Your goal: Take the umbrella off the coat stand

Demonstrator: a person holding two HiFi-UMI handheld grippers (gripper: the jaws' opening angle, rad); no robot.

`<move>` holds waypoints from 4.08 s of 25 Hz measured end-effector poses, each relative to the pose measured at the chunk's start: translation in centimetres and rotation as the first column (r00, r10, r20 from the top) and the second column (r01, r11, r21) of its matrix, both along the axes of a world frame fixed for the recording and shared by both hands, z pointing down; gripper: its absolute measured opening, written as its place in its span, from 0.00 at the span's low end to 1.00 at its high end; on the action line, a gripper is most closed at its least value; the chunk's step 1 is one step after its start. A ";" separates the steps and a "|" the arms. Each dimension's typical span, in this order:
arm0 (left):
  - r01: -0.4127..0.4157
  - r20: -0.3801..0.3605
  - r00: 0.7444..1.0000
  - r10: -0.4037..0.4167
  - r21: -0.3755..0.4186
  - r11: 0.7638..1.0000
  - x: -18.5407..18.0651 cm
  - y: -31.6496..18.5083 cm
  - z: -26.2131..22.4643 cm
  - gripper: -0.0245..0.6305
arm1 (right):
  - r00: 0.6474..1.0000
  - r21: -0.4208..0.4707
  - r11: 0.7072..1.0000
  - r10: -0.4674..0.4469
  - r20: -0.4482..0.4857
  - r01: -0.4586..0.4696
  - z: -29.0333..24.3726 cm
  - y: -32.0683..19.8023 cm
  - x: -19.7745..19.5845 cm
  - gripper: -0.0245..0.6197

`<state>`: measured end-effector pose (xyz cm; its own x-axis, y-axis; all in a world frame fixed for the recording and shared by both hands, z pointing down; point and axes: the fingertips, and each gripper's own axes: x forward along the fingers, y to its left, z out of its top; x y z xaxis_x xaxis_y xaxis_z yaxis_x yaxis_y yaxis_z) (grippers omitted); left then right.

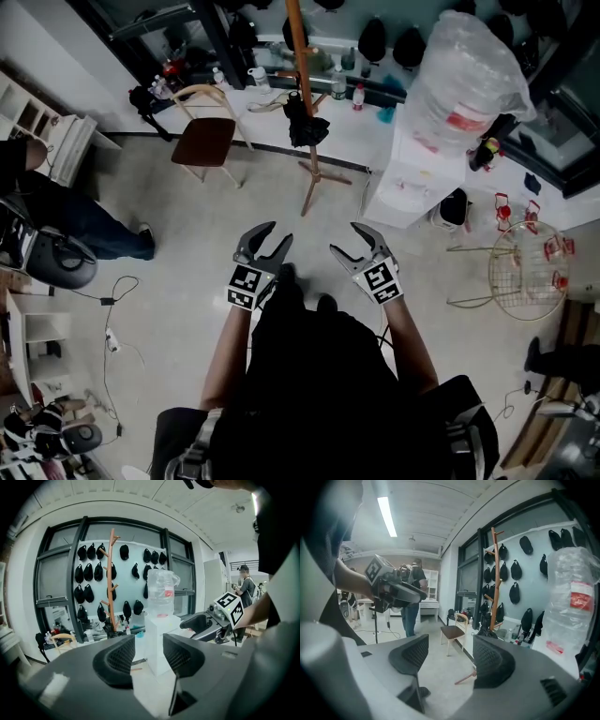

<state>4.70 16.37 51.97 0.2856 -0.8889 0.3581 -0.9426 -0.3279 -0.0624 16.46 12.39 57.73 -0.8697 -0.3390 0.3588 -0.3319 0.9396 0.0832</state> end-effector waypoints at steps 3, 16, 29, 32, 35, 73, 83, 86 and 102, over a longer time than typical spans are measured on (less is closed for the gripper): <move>0.004 0.005 1.000 -0.004 0.003 1.000 0.0 -0.8 -0.1 0.32 | 1.000 0.002 1.000 -0.002 -0.003 0.002 0.0 -0.7 0.2 0.50; -0.002 -0.013 1.000 0.002 0.014 1.000 -1.4 -3.5 0.2 0.32 | 0.999 0.015 1.000 0.022 -0.024 -0.022 0.5 -3.3 -0.5 0.47; 0.002 -0.051 0.999 -0.001 0.008 1.000 -3.7 -6.1 1.4 0.32 | 0.997 0.005 0.999 0.053 -0.057 -0.053 1.4 -5.3 -1.8 0.47; -0.002 -0.057 0.998 0.003 0.006 1.000 -4.4 -6.7 1.8 0.32 | 0.996 0.006 0.998 0.061 -0.063 -0.061 1.6 -5.9 -2.4 0.47; -0.009 -0.063 0.998 0.010 0.005 1.000 -5.2 -7.6 2.0 0.32 | 0.995 0.007 0.997 0.072 -0.066 -0.072 1.8 -6.8 -3.1 0.47; -0.113 -0.122 0.987 0.109 -0.025 0.993 -16.6 -21.4 3.1 0.32 | 0.975 -0.011 0.981 0.189 -0.119 -0.191 1.5 -18.1 -13.6 0.47; -0.167 -0.124 0.979 0.165 -0.013 0.986 -19.6 -25.4 3.2 0.32 | 0.959 0.028 0.967 0.254 -0.125 -0.253 1.0 -21.2 -15.9 0.47; -0.183 -0.124 0.976 0.180 -0.011 0.983 -20.2 -26.8 3.2 0.32 | 0.955 0.032 0.963 0.268 -0.126 -0.266 1.1 -22.2 -16.5 0.47; -0.246 -0.137 0.960 0.242 -0.008 0.969 -22.0 -30.1 4.1 0.32 | 0.928 0.042 0.938 0.347 -0.137 -0.345 1.7 -24.6 -17.8 0.47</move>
